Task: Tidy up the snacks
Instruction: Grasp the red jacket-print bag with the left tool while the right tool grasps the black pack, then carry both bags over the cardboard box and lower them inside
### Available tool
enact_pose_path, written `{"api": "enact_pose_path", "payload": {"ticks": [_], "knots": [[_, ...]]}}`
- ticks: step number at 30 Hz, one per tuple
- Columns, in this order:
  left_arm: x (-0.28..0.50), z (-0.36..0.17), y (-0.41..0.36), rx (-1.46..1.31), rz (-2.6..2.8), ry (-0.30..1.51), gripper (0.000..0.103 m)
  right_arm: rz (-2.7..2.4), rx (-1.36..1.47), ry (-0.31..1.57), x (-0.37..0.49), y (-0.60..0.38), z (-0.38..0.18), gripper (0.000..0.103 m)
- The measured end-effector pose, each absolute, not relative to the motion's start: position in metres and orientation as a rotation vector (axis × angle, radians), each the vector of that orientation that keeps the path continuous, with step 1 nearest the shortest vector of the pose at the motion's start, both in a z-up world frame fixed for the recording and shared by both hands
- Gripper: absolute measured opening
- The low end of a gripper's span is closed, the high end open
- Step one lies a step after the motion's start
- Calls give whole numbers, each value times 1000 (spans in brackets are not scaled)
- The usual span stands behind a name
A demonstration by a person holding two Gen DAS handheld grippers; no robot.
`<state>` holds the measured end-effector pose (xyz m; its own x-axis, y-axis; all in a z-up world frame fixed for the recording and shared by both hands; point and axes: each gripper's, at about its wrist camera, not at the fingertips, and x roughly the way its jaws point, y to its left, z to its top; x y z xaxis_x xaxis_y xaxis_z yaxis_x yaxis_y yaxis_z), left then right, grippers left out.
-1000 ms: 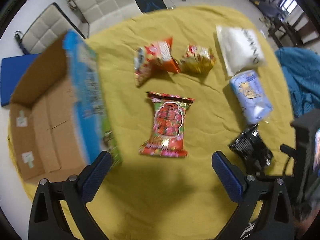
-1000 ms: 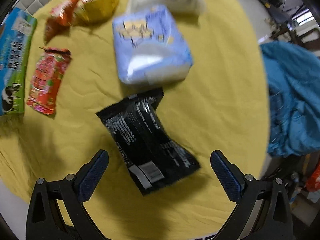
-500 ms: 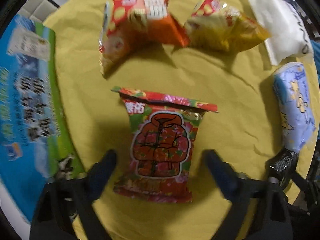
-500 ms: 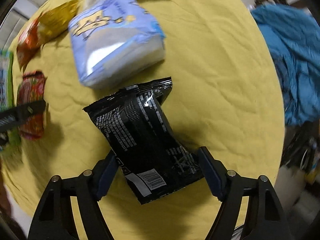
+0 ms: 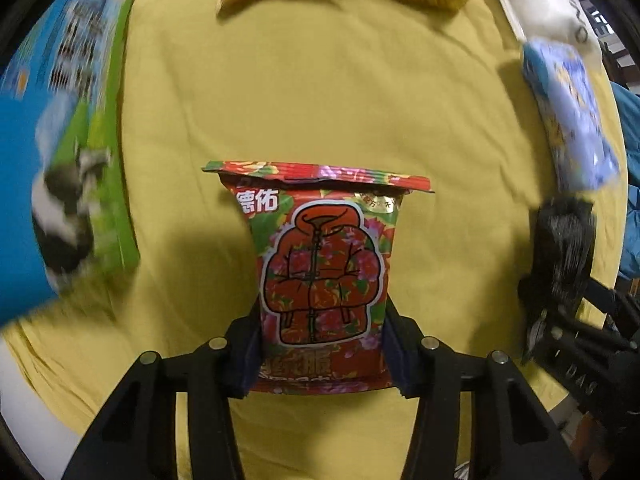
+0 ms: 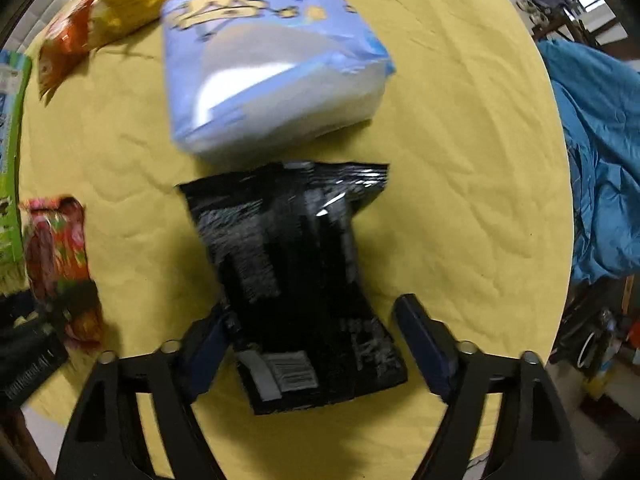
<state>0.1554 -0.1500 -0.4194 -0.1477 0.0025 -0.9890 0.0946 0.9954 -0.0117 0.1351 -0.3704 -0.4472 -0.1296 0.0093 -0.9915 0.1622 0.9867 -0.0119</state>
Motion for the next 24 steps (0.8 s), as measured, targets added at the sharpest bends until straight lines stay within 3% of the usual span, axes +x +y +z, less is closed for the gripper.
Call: {"api": "enact_pose_path", "payload": {"ticks": [3,19,24], "knots": [[142,-425,-149,70,-82,1725,47,-125,113,1691,131,-369,-449,65],[188,-423,-157,73,-66,1713,54,-123,125,1751,149,-383,-473,68],[180,-415,-153,74,-68,1697,50,-127,124,1747,152,-384,-474,63]]}}
